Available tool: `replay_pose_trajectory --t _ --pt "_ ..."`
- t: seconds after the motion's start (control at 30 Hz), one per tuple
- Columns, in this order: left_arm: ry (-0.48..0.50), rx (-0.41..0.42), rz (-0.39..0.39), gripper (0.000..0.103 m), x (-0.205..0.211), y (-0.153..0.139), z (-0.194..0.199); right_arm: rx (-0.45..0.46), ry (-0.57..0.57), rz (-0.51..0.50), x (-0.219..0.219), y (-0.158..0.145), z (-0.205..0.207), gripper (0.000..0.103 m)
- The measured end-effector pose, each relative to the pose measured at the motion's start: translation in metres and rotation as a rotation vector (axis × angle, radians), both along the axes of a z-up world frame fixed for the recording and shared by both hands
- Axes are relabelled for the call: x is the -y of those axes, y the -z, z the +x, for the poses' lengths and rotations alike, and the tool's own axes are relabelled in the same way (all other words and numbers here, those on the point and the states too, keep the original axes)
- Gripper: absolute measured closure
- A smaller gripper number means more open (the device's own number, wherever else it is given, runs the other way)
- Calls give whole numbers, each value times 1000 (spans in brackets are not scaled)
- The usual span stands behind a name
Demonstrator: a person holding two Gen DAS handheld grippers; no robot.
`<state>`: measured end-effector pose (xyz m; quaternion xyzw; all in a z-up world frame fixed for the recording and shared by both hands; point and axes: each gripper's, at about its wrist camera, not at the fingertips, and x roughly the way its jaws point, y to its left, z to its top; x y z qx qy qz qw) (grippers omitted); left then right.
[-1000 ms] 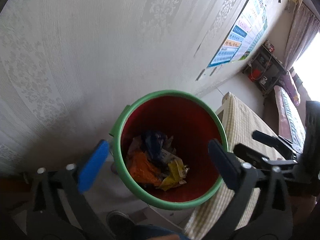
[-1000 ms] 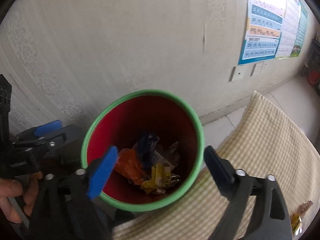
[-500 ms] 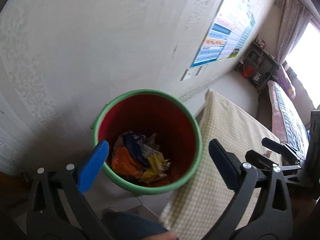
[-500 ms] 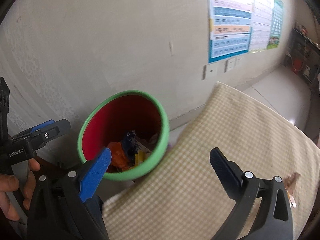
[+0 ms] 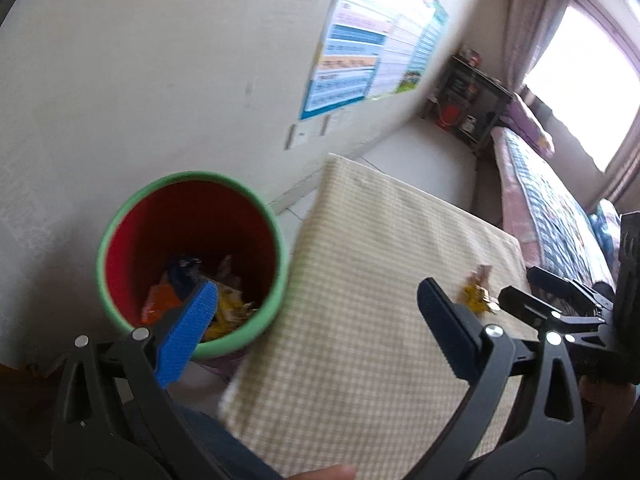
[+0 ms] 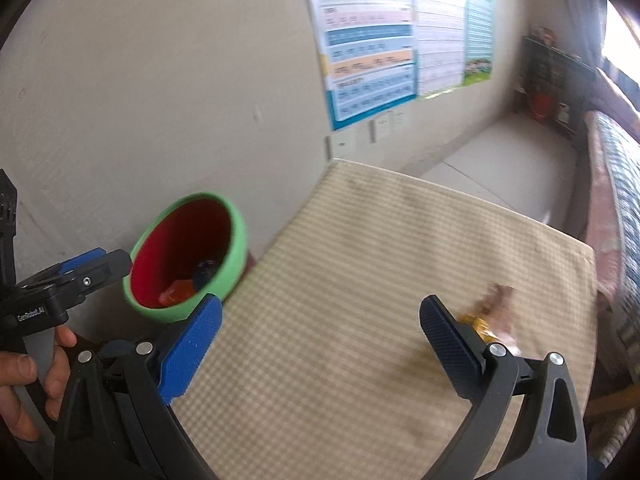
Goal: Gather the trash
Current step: 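Move both tools back over the table toward the last wrappers, then grasp the small yellow wrapper with the left tool while the right tool grasps the pink-white paper wrapper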
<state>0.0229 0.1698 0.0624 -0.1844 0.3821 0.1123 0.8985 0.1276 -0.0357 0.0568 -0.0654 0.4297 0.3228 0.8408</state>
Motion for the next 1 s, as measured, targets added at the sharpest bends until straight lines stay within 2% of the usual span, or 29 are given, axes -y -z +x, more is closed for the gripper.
replay_pose_trajectory --t 0.53,1.0 --pt "187 -17 -6 5 95 5 39 -22 195 -20 117 16 13 7" --pt "350 -90 -35 5 159 45 87 -83 279 -27 158 49 60 7"
